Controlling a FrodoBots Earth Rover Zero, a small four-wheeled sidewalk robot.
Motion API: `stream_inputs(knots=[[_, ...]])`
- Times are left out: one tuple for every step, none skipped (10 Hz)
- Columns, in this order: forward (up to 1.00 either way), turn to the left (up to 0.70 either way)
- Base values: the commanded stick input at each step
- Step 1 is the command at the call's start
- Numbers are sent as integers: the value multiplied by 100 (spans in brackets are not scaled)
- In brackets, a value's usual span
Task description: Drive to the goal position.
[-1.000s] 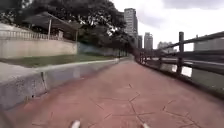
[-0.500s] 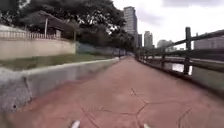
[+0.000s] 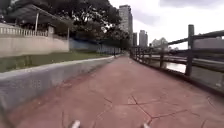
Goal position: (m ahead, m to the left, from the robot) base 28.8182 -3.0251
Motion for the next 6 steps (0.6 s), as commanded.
stream_inputs(knots=[[70, -2], [70, -2], [70, -23], [70, -33], [70, -33], [70, -26]])
